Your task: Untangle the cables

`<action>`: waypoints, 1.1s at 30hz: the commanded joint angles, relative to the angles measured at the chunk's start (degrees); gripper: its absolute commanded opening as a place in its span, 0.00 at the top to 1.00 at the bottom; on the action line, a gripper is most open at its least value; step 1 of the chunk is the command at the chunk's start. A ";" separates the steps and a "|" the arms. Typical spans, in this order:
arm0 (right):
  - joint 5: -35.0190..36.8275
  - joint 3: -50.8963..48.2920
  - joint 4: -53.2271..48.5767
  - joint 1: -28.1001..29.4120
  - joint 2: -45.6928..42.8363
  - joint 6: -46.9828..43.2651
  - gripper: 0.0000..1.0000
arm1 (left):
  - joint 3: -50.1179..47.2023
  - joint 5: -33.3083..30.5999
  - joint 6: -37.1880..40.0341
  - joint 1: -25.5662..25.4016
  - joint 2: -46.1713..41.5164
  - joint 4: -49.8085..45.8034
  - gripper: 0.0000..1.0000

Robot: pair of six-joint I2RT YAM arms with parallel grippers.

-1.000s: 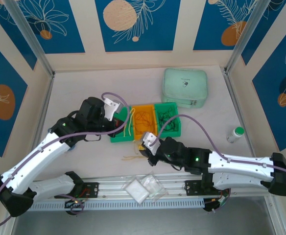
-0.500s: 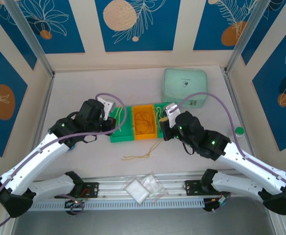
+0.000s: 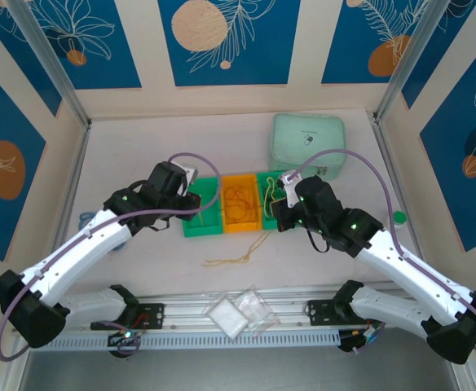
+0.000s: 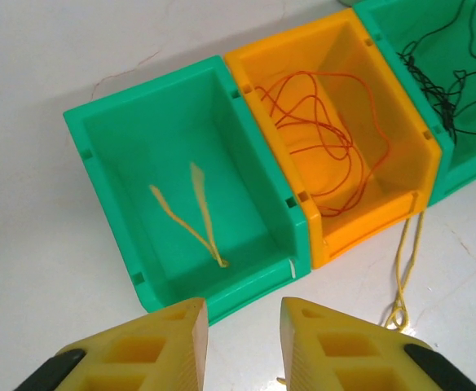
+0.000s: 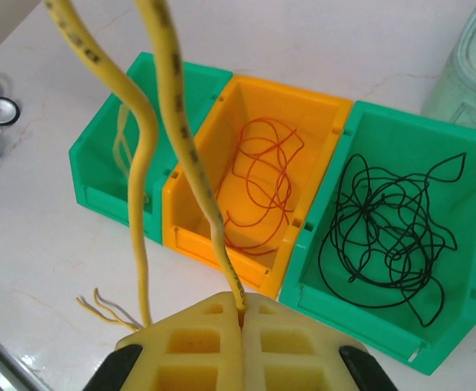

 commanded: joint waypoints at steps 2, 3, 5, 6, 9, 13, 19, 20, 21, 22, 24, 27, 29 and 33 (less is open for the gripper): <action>-3.18 0.59 0.14 -0.98 -0.14 0.40 1.00 | -1.73 2.62 -1.67 1.96 2.54 2.66 0.74; -3.50 0.58 0.27 -1.17 -0.02 0.38 1.00 | -2.03 2.87 -1.89 2.05 2.93 3.15 0.75; -3.91 0.49 0.40 -1.47 0.36 0.61 1.00 | -2.84 3.47 -2.09 2.44 3.52 4.39 0.76; -4.00 0.48 0.37 -1.54 0.46 0.63 1.00 | -3.07 3.76 -2.18 2.57 3.66 4.78 0.76; -4.35 -0.10 0.76 -1.63 0.36 0.79 1.00 | -3.26 4.07 -1.96 2.69 3.78 5.12 0.78; -4.66 -0.52 0.94 -1.80 0.36 0.96 1.00 | -3.65 4.32 -1.73 2.79 2.65 5.33 0.78; -8.23 0.02 2.16 -1.90 2.47 1.76 1.00 | -6.34 5.21 -3.23 2.88 -1.98 8.49 0.72; -9.38 0.54 2.31 -1.74 3.40 1.96 1.00 | -6.72 4.97 -3.48 2.92 -3.17 8.85 0.71; -10.21 1.02 2.34 -1.57 4.34 2.28 1.00 | -6.86 4.58 -3.64 2.94 -4.14 8.74 0.71; -11.10 1.79 2.31 -1.33 5.59 2.67 1.00 | -7.03 4.05 -3.72 3.00 -5.20 8.49 0.71; -12.65 3.39 2.02 -0.98 8.09 3.65 1.00 | -7.04 2.85 -3.76 3.11 -7.14 7.70 0.72; -14.79 6.13 2.11 0.44 12.29 4.48 1.00 | -7.88 1.29 -4.18 3.27 -10.42 7.03 0.70; -15.25 8.38 2.19 2.00 15.41 4.41 1.00 | -8.93 -0.11 -4.70 3.48 -12.75 6.62 0.66; -14.87 14.51 0.95 5.10 22.72 5.39 1.00 | -10.37 -1.51 -5.26 3.84 -16.08 5.65 0.63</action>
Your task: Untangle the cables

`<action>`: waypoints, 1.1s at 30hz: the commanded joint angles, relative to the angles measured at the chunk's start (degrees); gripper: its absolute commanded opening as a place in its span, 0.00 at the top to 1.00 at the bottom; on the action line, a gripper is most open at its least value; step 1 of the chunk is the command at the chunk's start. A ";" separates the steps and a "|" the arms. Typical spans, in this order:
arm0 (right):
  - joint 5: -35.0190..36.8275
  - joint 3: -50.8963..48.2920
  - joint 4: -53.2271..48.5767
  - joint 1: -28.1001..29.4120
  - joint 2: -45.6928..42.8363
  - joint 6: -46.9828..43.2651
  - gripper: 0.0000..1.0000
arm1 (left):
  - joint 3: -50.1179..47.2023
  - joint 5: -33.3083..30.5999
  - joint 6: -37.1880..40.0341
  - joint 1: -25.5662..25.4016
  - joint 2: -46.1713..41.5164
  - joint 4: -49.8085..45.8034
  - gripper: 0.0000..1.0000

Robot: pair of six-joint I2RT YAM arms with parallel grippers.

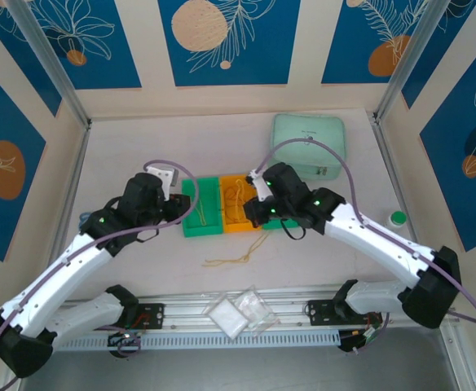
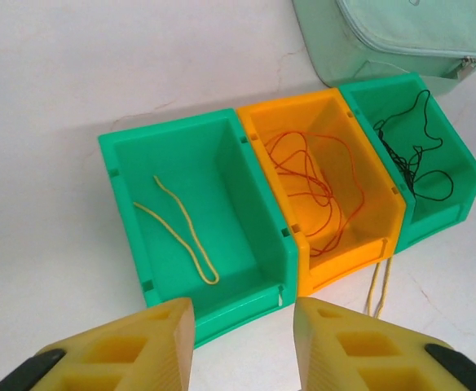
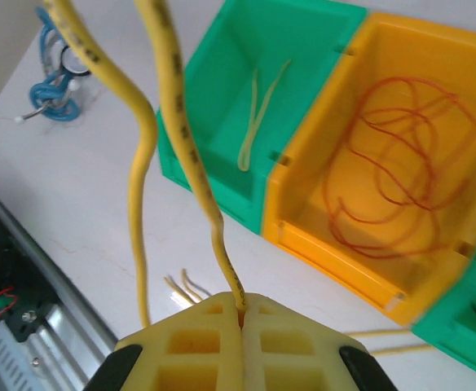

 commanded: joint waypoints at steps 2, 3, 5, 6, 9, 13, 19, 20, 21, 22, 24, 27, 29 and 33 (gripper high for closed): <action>-2.34 7.47 -0.81 2.89 7.56 2.54 1.00 | -1.29 -1.98 -1.06 1.11 -2.77 -1.73 0.63; -2.44 8.94 -0.76 3.24 9.50 2.98 1.00 | -1.24 -1.68 -0.98 1.10 -3.03 -1.81 0.62; -2.21 12.26 -1.02 4.11 13.81 3.89 1.00 | -1.18 -0.68 -0.59 1.21 -3.50 -1.75 0.60; -1.49 14.17 -1.49 4.43 16.11 4.41 1.00 | -1.00 -0.49 -0.53 1.24 -3.66 -1.73 0.57; 0.77 19.96 -3.50 4.63 23.04 5.91 1.00 | -0.94 0.06 -0.18 1.19 -4.05 -1.72 0.46; 2.84 27.15 -7.42 4.54 31.65 6.78 1.00 | -1.41 0.35 0.86 1.21 -4.91 -2.06 0.36; 1.44 31.45 -8.64 3.46 39.45 8.71 1.00 | -2.16 0.07 2.31 1.22 -7.17 -2.25 0.17; 1.07 31.79 -8.65 3.17 40.30 8.83 1.00 | -2.17 -0.04 2.44 1.18 -7.38 -2.38 0.16; 0.54 32.34 -8.66 2.85 41.25 8.87 1.00 | -2.10 -0.15 2.69 1.25 -7.52 -2.64 0.15; 0.17 32.88 -8.83 2.58 42.18 9.07 1.00 | -2.03 -0.40 2.80 1.23 -7.66 -2.90 0.15; -0.61 33.90 -9.09 2.14 43.83 9.18 1.00 | -1.87 -0.46 2.96 1.23 -7.40 -3.43 0.13; -1.64 35.67 -9.49 1.82 46.47 9.68 1.00 | -1.55 0.41 3.19 1.23 -6.77 -3.75 0.12; -1.83 36.74 -9.80 1.81 47.80 9.97 1.00 | -1.55 0.71 3.25 1.22 -6.43 -3.84 0.12; -2.64 38.34 -9.89 1.73 49.49 10.45 0.96 | -1.42 0.62 3.16 1.17 -6.10 -3.93 0.14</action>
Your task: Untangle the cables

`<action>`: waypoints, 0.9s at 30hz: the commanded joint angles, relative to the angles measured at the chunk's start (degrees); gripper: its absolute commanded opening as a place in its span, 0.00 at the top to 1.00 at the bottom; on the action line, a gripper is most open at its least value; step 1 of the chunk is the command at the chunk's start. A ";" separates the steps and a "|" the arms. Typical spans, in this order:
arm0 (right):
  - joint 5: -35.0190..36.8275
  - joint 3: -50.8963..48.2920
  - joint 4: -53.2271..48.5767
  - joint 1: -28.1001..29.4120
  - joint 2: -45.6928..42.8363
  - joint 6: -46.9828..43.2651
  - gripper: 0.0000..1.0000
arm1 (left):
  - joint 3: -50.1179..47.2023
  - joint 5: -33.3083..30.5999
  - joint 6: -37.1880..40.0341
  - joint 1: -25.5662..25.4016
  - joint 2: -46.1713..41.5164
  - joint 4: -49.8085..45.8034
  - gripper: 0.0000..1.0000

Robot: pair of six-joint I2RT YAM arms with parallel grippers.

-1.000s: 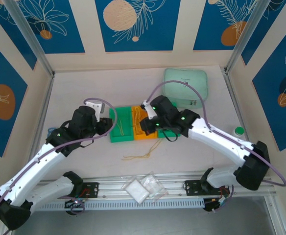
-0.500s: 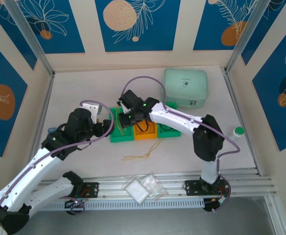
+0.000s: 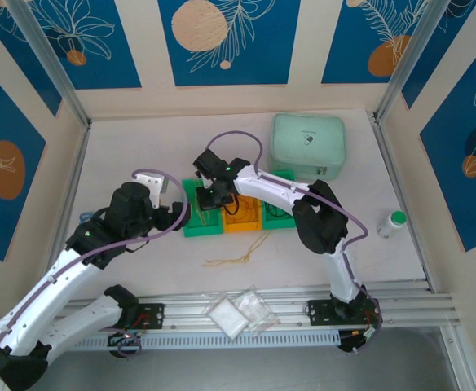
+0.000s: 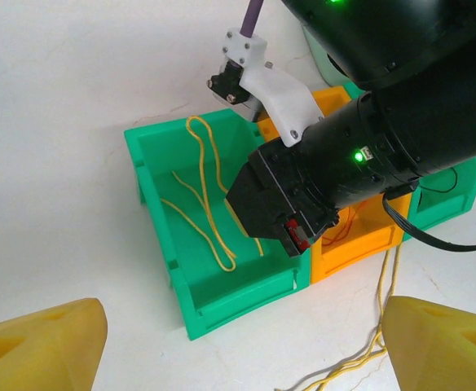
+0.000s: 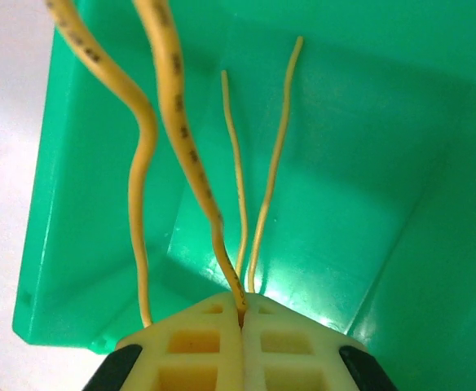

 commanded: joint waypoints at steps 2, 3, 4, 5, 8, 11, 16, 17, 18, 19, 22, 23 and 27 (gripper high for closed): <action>-2.03 2.34 -1.79 -0.02 1.57 1.39 0.92 | 0.24 1.56 1.22 0.59 0.15 -0.88 0.16; -2.03 2.47 -1.93 -0.15 1.68 1.29 0.91 | 0.20 1.75 1.49 0.59 0.34 -0.97 0.18; -2.09 2.47 -2.02 -0.20 1.73 1.37 0.91 | 0.20 1.88 1.58 0.62 0.60 -1.18 0.19; -2.16 2.39 -2.00 -0.28 1.77 1.33 0.90 | 0.15 2.25 1.93 0.59 0.78 -1.36 0.21; -2.53 2.23 -2.16 -0.64 1.72 1.41 0.86 | -0.13 2.72 2.16 0.66 1.47 -1.34 0.23; -3.29 2.21 -2.11 -0.72 1.67 1.46 0.84 | -0.24 2.85 2.16 0.64 1.78 -1.33 0.27; -4.44 2.00 -1.83 -0.83 0.82 1.20 0.83 | 0.01 2.42 2.42 0.59 1.43 -1.37 0.31; -4.54 1.45 -1.37 -0.81 -0.14 0.97 0.83 | 0.02 2.51 2.42 0.65 1.33 -1.37 0.32; -4.54 0.45 -0.54 -0.67 -1.60 0.52 0.83 | 0.00 2.87 2.55 0.61 1.39 -1.37 0.33; -4.47 -0.84 0.20 -0.72 -3.19 0.04 0.84 | 0.02 3.26 2.73 0.64 1.36 -1.29 0.34; -3.95 -5.83 1.19 -0.80 -9.82 -2.00 0.83 | -0.78 6.67 3.00 0.63 1.75 -0.80 0.34; -3.12 -7.87 0.82 -0.90 -12.50 -2.41 0.83 | -1.22 8.53 3.24 0.56 2.03 -0.64 0.36; -1.04 -17.24 -2.60 -2.81 -22.37 -3.34 0.80 | -3.83 17.22 3.96 -0.03 4.21 0.68 0.45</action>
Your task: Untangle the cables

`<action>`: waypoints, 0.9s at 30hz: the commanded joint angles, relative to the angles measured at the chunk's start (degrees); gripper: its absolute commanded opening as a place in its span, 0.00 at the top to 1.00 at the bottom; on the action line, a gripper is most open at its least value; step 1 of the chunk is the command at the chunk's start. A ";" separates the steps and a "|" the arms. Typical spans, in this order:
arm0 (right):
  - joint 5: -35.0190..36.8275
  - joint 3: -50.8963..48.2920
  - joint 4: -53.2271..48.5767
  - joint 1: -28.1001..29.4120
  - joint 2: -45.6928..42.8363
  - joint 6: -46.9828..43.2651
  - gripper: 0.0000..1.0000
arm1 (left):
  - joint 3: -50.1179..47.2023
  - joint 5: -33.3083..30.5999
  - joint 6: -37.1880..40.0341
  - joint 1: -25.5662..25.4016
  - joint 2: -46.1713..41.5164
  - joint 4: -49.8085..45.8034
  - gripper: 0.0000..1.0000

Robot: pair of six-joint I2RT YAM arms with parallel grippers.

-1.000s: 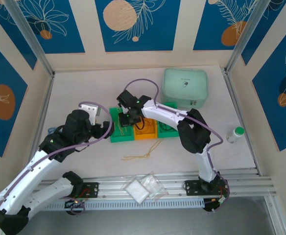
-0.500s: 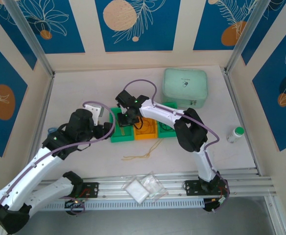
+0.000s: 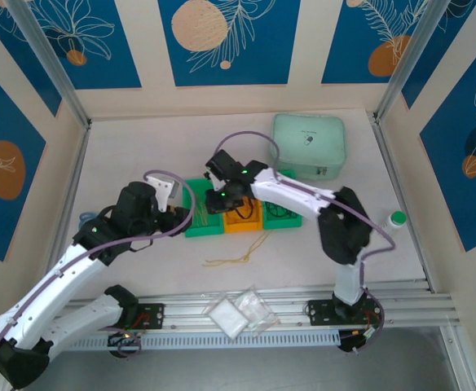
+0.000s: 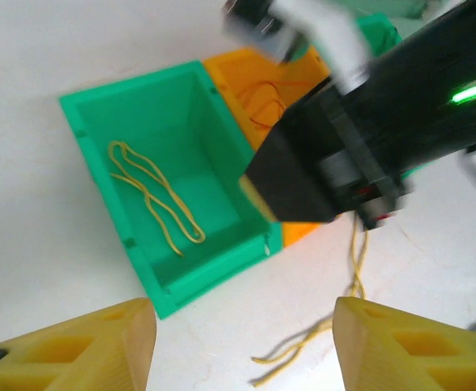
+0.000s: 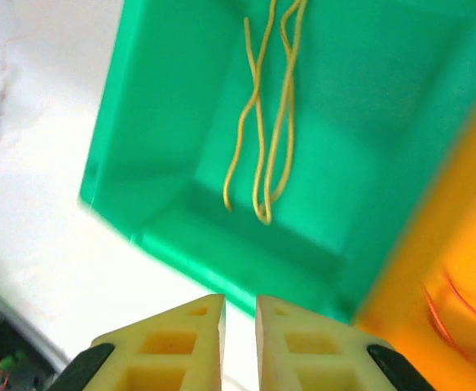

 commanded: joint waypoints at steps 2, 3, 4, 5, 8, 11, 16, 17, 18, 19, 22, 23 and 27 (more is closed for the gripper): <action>2.05 -8.47 -5.88 -3.05 -10.96 -2.00 0.79 | -2.92 9.65 1.68 -1.56 3.27 0.48 0.48; 2.93 -11.01 -7.60 -3.54 -12.86 -2.09 0.79 | -3.06 9.63 2.02 -3.06 4.45 0.24 0.49; 3.74 -12.78 -9.00 -3.93 -14.34 -2.10 0.79 | -3.06 9.40 2.33 -4.59 5.61 0.05 0.49; 4.54 -14.70 -10.46 -4.19 -15.86 -2.02 0.79 | -2.91 9.07 2.85 -6.49 6.73 0.04 0.50; 4.04 -19.56 -12.23 -4.26 -18.96 -1.62 0.79 | -1.99 7.74 3.66 -11.52 11.14 0.59 0.51; 3.29 -22.76 -11.80 -3.02 -19.88 -1.32 0.78 | -1.87 9.04 3.08 -12.69 14.08 1.93 0.53; 5.83 -22.69 -13.10 0.78 -16.35 -1.96 0.77 | -2.27 7.25 1.89 -12.72 13.31 2.21 0.53; 6.91 -22.05 -13.77 1.41 -14.94 -2.15 0.77 | -2.36 6.70 1.78 -12.67 12.42 2.12 0.52; 7.18 -21.37 -14.37 1.88 -13.72 -2.14 0.77 | -2.36 6.02 1.69 -12.70 11.41 1.91 0.52; 6.92 -20.67 -14.69 2.32 -12.61 -2.21 0.76 | -2.23 5.17 1.56 -12.66 10.39 1.30 0.52; 6.40 -19.34 -14.59 4.79 -10.63 -1.56 0.76 | -1.75 1.61 1.22 -12.61 7.47 -1.59 0.52; 6.28 -18.94 -14.47 5.57 -10.17 -1.00 0.74 | -1.75 0.72 1.12 -12.61 6.53 -2.44 0.52; 5.48 -18.55 -14.20 7.66 -8.44 2.87 0.74 | -2.26 -1.87 0.67 -12.67 2.76 -5.00 0.52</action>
